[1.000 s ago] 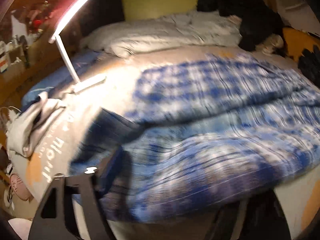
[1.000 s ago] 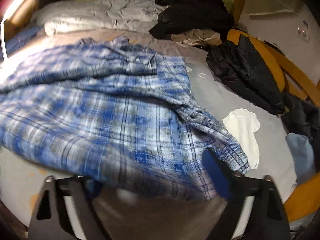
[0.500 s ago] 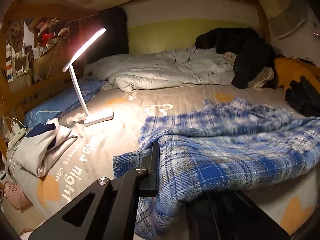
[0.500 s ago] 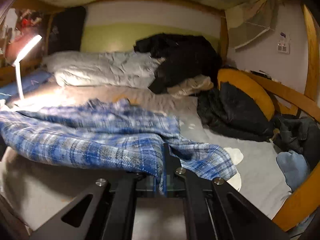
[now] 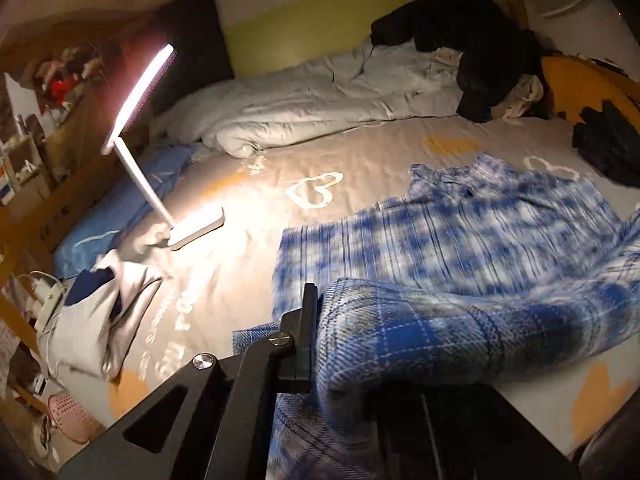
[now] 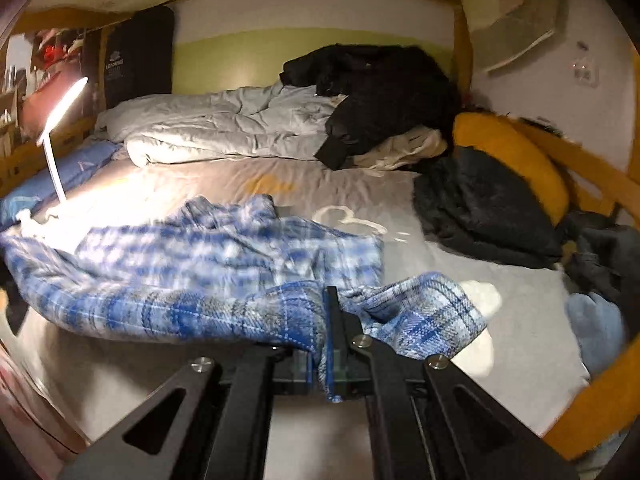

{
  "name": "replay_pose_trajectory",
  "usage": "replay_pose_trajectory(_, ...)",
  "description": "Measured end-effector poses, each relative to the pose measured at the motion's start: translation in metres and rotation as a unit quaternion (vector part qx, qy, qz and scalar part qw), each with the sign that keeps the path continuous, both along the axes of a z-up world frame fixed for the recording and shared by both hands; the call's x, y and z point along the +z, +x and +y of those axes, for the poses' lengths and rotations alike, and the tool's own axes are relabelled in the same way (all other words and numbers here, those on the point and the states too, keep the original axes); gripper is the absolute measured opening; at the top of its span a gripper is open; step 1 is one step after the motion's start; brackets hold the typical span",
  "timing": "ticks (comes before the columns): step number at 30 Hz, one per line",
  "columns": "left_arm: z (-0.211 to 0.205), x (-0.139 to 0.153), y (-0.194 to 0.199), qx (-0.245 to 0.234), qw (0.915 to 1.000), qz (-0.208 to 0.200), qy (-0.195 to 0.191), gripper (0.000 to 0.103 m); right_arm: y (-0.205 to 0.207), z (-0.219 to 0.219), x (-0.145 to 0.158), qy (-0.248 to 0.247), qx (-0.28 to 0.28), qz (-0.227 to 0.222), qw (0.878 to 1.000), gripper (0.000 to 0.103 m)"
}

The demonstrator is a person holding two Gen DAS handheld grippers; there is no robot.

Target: Fold large clothes

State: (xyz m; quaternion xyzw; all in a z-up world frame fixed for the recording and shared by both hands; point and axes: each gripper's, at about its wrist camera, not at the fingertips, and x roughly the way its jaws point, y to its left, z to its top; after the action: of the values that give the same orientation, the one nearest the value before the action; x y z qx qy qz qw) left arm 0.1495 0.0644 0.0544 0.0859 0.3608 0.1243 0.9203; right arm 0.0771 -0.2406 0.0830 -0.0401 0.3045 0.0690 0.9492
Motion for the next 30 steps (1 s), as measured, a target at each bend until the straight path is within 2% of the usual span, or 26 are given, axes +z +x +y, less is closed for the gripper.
replay_pose_trajectory(5,0.008,-0.004,0.076,0.013,0.9992,0.036,0.013,0.011,0.064,0.017,0.002,-0.047,-0.013,0.001,0.999,0.004)
replay_pose_trajectory(8,0.017,-0.017,0.105,0.026,0.9981,0.056,0.001,0.012,0.099,0.018,-0.014,-0.037,-0.042,0.011,0.998,0.004)
replay_pose_trajectory(11,0.021,-0.040,0.120,0.039,0.9965,0.073,0.012,0.014,0.119,0.020,-0.035,-0.020,-0.056,0.013,0.998,0.004)
replay_pose_trajectory(14,0.025,-0.062,0.129,0.047,0.9938,0.098,0.022,0.014,0.132,0.030,-0.046,-0.043,-0.051,0.014,0.998,0.004)
replay_pose_trajectory(17,0.032,-0.073,0.137,0.061,0.9913,0.116,0.008,0.014,0.146,0.035,-0.048,-0.045,-0.043,0.017,0.998,0.004)
replay_pose_trajectory(21,0.034,-0.078,0.150,0.062,0.9909,0.119,0.013,0.015,0.171,0.043,-0.058,-0.066,-0.037,0.038,0.996,0.004)
replay_pose_trajectory(26,0.038,-0.080,0.157,0.057,0.9932,0.100,-0.016,0.019,0.190,0.040,-0.065,-0.043,-0.041,0.047,0.997,0.005)
replay_pose_trajectory(27,0.038,-0.080,0.156,0.053,0.9937,0.096,-0.020,0.029,0.191,0.041,-0.065,-0.045,-0.040,0.044,0.997,0.005)
replay_pose_trajectory(28,0.037,-0.079,0.154,0.044,0.9946,0.089,-0.028,0.051,0.191,0.041,-0.066,-0.046,-0.037,0.043,0.997,0.005)
replay_pose_trajectory(29,0.036,-0.076,0.151,0.034,0.9958,0.076,-0.037,0.061,0.191,0.041,-0.067,-0.047,-0.033,0.044,0.997,0.005)
replay_pose_trajectory(30,0.034,-0.071,0.146,0.027,0.9972,0.057,-0.041,0.080,0.192,0.041,-0.067,-0.047,-0.028,0.045,0.997,0.007)
